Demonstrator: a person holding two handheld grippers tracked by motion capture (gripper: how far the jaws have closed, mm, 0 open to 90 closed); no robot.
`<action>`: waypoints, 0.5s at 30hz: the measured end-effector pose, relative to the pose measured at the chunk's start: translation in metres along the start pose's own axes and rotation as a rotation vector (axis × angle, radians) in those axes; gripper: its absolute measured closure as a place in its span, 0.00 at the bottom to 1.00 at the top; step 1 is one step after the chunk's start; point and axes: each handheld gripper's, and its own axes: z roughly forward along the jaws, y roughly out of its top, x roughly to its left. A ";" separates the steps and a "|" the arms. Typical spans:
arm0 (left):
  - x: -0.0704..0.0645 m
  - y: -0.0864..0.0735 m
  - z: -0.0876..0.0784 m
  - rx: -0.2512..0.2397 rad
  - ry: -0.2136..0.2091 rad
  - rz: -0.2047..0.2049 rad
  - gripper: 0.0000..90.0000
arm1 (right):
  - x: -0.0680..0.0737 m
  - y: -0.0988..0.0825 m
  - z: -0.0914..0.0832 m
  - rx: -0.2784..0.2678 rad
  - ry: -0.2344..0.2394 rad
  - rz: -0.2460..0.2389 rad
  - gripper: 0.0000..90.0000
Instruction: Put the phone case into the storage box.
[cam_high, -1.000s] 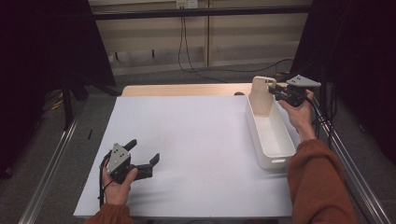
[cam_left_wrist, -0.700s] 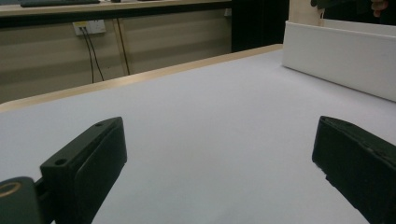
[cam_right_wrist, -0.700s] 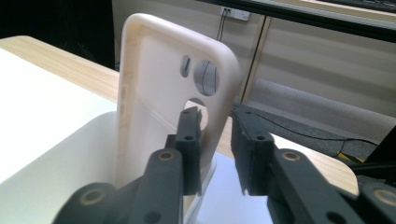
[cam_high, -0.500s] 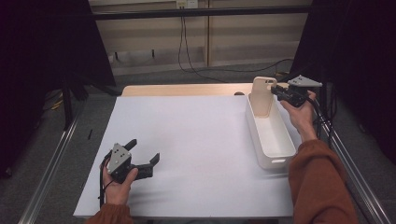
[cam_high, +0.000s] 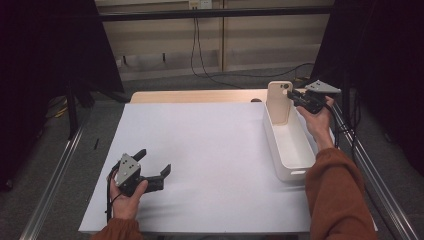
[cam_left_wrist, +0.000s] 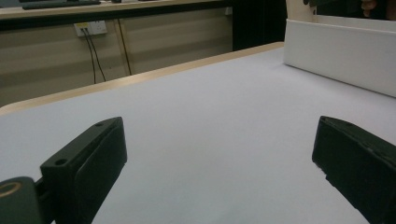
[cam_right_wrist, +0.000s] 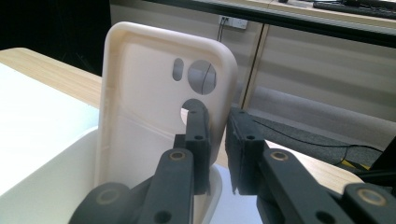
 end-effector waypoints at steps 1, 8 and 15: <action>0.000 0.000 0.000 0.000 0.000 -0.001 0.04 | 0.000 0.000 0.000 -0.001 -0.001 0.002 0.88; 0.000 0.000 0.000 0.002 0.002 0.001 0.04 | -0.001 -0.002 0.001 0.010 -0.002 0.004 0.85; 0.003 0.000 0.002 0.006 0.009 0.008 0.04 | -0.002 -0.003 0.000 -0.004 -0.012 0.034 0.78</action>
